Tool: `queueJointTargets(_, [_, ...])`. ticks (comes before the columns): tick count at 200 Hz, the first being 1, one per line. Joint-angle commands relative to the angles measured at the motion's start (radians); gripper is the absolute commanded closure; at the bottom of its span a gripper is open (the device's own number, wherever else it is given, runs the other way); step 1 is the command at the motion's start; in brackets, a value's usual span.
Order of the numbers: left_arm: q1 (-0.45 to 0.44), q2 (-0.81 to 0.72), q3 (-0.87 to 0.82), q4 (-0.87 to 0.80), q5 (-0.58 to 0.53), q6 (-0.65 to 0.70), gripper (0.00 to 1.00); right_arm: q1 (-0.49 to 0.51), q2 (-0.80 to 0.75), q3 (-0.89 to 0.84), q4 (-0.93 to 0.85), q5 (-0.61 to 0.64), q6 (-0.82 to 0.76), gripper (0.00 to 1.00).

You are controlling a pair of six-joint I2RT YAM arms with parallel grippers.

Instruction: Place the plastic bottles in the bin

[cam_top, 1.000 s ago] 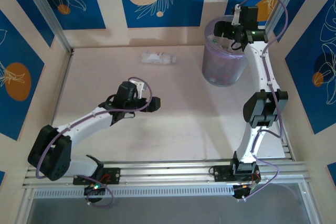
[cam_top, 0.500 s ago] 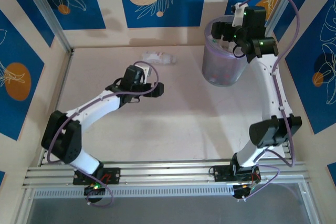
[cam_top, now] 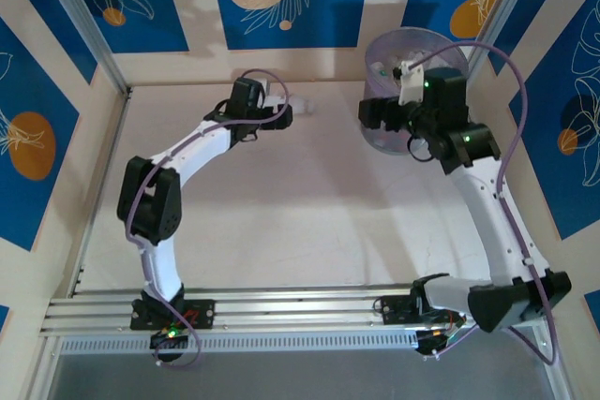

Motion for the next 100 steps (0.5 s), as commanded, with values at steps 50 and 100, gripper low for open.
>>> queueJointTargets(50, [0.012,0.290,0.381,0.012,-0.207,0.177,0.00,0.064,-0.142,-0.218,-0.018,-0.056,0.074,0.16])
queueJointTargets(100, [0.022,0.612,0.883,-0.202,-0.252,0.277,0.00,0.067,-0.190,-0.288,-0.034,-0.054,0.100,0.16])
